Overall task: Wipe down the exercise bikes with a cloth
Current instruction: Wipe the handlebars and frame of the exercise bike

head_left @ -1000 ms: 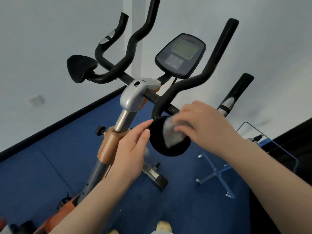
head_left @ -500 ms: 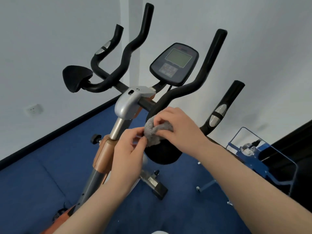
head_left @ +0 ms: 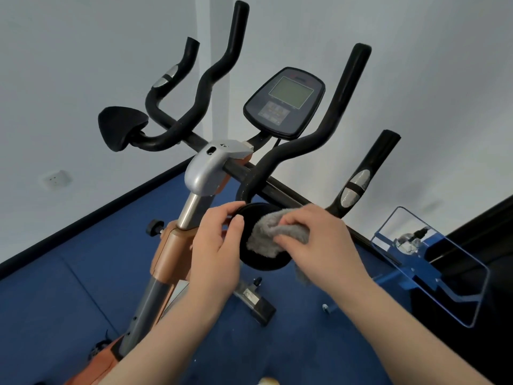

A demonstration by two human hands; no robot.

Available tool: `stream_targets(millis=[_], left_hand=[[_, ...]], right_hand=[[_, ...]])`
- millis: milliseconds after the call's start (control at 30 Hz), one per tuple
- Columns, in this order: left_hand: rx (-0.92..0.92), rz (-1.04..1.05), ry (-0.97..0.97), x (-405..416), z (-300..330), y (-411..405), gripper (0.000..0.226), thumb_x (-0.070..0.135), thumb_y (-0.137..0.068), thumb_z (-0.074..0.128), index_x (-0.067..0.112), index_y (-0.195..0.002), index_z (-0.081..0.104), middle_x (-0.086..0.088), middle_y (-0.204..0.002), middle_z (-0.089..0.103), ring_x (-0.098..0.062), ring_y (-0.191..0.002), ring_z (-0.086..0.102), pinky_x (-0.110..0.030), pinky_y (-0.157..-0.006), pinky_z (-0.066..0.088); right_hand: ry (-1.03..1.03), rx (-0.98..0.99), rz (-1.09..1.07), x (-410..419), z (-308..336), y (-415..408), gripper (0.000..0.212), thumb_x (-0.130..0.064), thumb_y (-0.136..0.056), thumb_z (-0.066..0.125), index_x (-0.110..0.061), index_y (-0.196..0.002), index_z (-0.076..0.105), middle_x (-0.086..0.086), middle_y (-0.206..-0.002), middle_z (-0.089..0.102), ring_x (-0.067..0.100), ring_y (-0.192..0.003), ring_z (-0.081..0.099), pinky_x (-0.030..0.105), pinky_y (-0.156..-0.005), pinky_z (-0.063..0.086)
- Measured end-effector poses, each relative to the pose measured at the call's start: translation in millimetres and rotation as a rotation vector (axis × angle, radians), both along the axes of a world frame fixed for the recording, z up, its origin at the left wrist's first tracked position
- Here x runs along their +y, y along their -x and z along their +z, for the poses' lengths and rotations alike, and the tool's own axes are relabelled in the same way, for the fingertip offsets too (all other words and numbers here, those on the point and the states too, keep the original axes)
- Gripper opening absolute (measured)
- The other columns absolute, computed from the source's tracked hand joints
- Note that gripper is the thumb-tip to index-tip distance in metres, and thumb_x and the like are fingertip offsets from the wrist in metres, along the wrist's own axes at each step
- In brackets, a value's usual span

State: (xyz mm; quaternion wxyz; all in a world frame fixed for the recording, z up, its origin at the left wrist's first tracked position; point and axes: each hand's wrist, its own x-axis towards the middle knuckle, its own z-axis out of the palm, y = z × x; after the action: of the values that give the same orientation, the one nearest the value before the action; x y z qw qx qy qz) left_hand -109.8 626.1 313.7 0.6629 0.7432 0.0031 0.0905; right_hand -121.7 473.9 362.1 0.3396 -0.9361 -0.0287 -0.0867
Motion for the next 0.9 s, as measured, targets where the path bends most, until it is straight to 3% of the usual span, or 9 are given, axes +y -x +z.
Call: stream_targets(millis=[100, 200, 300, 433, 500, 633, 733, 900], left_hand=[[-0.035, 0.005, 0.006, -5.3, -3.4, 3.2, 0.026, 0.033, -0.088, 0.047, 0.037, -0.112, 0.058, 0.013, -0.109, 0.062, -0.007, -0.107, 0.058, -0.043, -0.091, 0.05], [-0.098, 0.015, -0.127, -8.5, -6.6, 3.1, 0.03, 0.034, -0.088, 0.047, 0.039, -0.117, 0.052, 0.021, -0.115, 0.054, -0.003, -0.115, 0.049, -0.035, -0.098, 0.043], [-0.216, 0.052, -0.332, -15.2, -2.9, -5.3, 0.035, 0.03, -0.087, 0.051, 0.036, -0.122, 0.05, 0.022, -0.122, 0.049, 0.0, -0.122, 0.04, -0.022, -0.101, 0.031], [-0.293, 0.096, -0.615, -33.6, 1.6, -20.8, 0.033, 0.03, -0.087, 0.052, 0.03, -0.12, 0.054, 0.014, -0.124, 0.054, -0.008, -0.121, 0.044, -0.023, -0.103, 0.022], [-0.327, 0.154, -0.726, -38.3, -3.9, -24.0, 0.028, 0.03, -0.089, 0.052, 0.027, -0.116, 0.059, 0.013, -0.121, 0.058, -0.011, -0.116, 0.047, -0.023, -0.101, 0.021], [-0.335, 0.24, -0.72, -39.8, -14.7, -24.6, 0.024, 0.029, -0.092, 0.049, 0.027, -0.113, 0.06, 0.013, -0.121, 0.057, -0.012, -0.114, 0.048, -0.026, -0.098, 0.028], [-0.33, 0.27, -0.713, -40.8, -15.1, -24.8, 0.026, 0.029, -0.092, 0.05, 0.023, -0.115, 0.06, 0.009, -0.122, 0.058, -0.015, -0.114, 0.049, -0.031, -0.097, 0.035], [-0.266, 0.301, -0.579, -40.5, -15.6, -22.2, 0.029, 0.03, -0.092, 0.049, 0.021, -0.119, 0.057, 0.007, -0.123, 0.055, -0.013, -0.115, 0.048, -0.027, -0.1, 0.033]], right_hand=[[-0.064, 0.039, 0.004, -3.2, -0.9, 21.8, 0.013, -0.024, -0.07, 0.078, -0.03, -0.073, 0.067, -0.014, -0.083, 0.062, 0.001, -0.081, 0.059, 0.023, -0.074, 0.048], [-0.148, 0.124, 0.028, -19.7, 8.8, 24.8, 0.014, -0.032, -0.066, 0.079, -0.033, -0.075, 0.069, -0.013, -0.08, 0.066, 0.002, -0.08, 0.061, 0.023, -0.074, 0.048], [-0.21, -0.114, -0.051, -47.1, 23.7, -2.3, 0.012, -0.026, -0.074, 0.076, -0.033, -0.082, 0.069, -0.014, -0.085, 0.066, 0.003, -0.084, 0.06, 0.015, -0.074, 0.045], [0.359, -0.098, 0.116, -65.2, 17.0, -34.6, 0.016, -0.029, -0.083, 0.069, -0.025, -0.099, 0.072, -0.009, -0.099, 0.068, 0.014, -0.095, 0.057, 0.032, -0.081, 0.046], [0.468, -0.147, 0.171, -74.5, 5.2, -35.3, 0.02, -0.028, -0.078, 0.075, -0.025, -0.097, 0.075, -0.01, -0.096, 0.074, 0.016, -0.09, 0.063, 0.034, -0.077, 0.047], [0.448, -0.179, 0.111, -59.0, -3.9, -48.4, 0.014, -0.04, -0.075, 0.072, -0.027, -0.081, 0.072, -0.005, -0.07, 0.072, 0.018, -0.066, 0.065, 0.027, -0.057, 0.046], [0.385, -0.09, 0.138, -27.2, -2.0, -91.1, 0.028, -0.047, -0.08, 0.064, -0.021, -0.081, 0.072, 0.003, -0.065, 0.066, 0.023, -0.063, 0.056, 0.033, -0.058, 0.045], [0.489, -0.069, 0.184, -50.1, -0.3, -84.3, 0.029, -0.052, -0.078, 0.064, -0.025, -0.081, 0.073, -0.007, -0.051, 0.045, 0.018, -0.058, 0.046, 0.027, -0.052, 0.028]])
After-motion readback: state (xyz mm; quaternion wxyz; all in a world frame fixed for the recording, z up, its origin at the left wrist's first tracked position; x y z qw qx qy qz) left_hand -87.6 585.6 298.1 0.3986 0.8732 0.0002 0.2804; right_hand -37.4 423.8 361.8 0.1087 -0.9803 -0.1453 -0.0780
